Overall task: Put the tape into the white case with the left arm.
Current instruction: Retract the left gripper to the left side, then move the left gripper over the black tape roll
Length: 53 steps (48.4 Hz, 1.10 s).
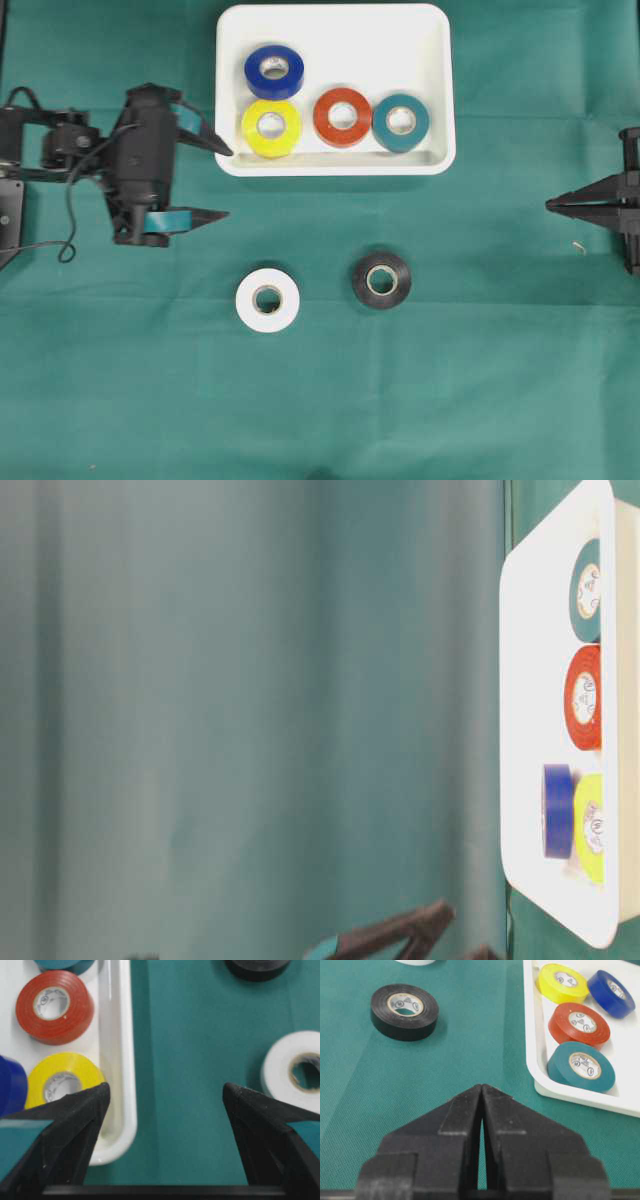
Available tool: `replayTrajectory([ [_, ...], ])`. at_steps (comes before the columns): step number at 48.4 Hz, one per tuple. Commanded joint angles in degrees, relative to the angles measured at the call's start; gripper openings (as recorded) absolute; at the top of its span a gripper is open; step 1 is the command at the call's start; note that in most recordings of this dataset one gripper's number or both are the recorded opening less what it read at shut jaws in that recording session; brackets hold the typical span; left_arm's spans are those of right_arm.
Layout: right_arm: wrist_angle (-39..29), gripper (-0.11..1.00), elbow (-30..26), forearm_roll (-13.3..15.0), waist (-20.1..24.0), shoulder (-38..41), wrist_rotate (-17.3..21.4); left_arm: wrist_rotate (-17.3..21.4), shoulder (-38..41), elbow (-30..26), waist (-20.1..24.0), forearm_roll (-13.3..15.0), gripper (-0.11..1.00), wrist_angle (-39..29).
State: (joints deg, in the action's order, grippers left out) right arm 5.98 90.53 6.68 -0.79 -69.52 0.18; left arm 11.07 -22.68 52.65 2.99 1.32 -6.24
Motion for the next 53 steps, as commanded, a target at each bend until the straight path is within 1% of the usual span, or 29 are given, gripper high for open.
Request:
replayTrajectory([
  [1, 0.5, -0.09, -0.7, 0.0, 0.0, 0.3, 0.0, -0.2, -3.2, 1.8, -0.7, 0.2, 0.93, 1.1],
  [12, 0.6, -0.09, -0.7, 0.1, 0.0, 0.3, 0.0, -0.1, -7.9, 6.1, -1.7, 0.3, 0.93, 1.1],
  [26, 0.5, -0.09, -0.6, 0.1, 0.0, 0.3, 0.0, -0.2, -13.6, 10.5, -1.7, 0.3, 0.93, 1.1],
  [33, 0.5, -0.09, -0.7, 0.1, 0.0, 0.3, 0.0, -0.2, -14.5, 11.0, -1.7, 0.4, 0.93, 1.0],
  [53, 0.5, -0.09, -0.7, 0.1, 0.0, 0.3, 0.0, -0.3, -13.7, 11.0, -1.8, 0.4, 0.93, 1.0],
])
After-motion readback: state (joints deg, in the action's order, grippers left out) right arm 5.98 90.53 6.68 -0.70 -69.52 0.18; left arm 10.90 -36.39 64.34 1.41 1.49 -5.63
